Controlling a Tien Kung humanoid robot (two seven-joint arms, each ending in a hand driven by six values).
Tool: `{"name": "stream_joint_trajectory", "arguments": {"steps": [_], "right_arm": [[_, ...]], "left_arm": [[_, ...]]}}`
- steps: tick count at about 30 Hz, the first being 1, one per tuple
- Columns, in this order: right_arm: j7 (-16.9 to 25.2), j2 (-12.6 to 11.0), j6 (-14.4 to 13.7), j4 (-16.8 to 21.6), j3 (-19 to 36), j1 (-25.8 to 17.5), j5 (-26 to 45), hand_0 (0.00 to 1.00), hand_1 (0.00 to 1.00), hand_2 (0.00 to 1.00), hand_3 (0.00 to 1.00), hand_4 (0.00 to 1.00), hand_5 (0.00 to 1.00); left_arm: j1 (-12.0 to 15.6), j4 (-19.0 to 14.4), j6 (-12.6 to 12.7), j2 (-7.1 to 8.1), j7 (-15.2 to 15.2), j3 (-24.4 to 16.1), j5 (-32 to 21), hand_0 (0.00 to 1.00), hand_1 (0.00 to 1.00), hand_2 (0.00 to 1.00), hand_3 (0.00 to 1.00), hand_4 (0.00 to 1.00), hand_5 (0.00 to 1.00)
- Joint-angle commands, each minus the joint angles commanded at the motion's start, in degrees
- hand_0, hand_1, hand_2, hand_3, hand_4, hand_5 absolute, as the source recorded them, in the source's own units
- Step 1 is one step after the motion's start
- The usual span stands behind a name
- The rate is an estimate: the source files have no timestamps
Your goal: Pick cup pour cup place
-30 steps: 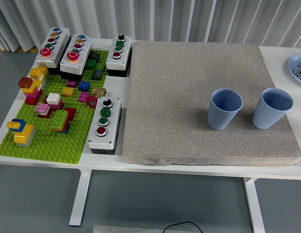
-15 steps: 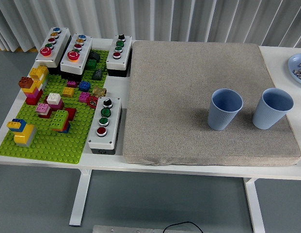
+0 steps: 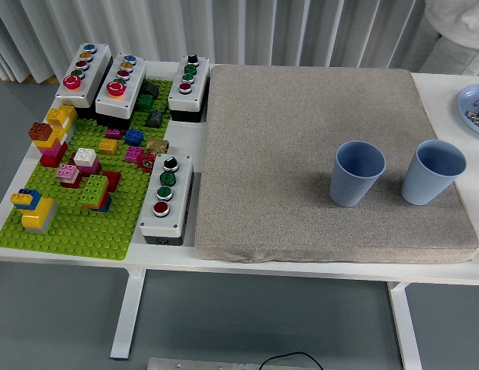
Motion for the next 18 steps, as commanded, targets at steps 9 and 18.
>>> {"name": "stream_joint_trajectory", "arguments": {"steps": [9, 18], "right_arm": [[0.33, 1.47, -0.01, -0.17, -0.33, -3.51, -0.49, 0.892, 0.840, 0.883, 0.909, 0.854, 0.421], [1.30, 5.58, -0.85, -3.07, -0.20, -3.88, -2.09, 0.892, 0.840, 0.875, 0.914, 0.852, 0.418]], "left_arm": [[0.01, 0.04, -0.03, -0.12, -0.01, 0.05, 0.15, 0.698, 0.725, 0.733, 0.626, 0.487, 0.923], [0.07, -0.26, -0.20, -0.74, -0.17, 0.72, -0.11, 0.697, 0.723, 0.733, 0.626, 0.488, 0.923]]}}
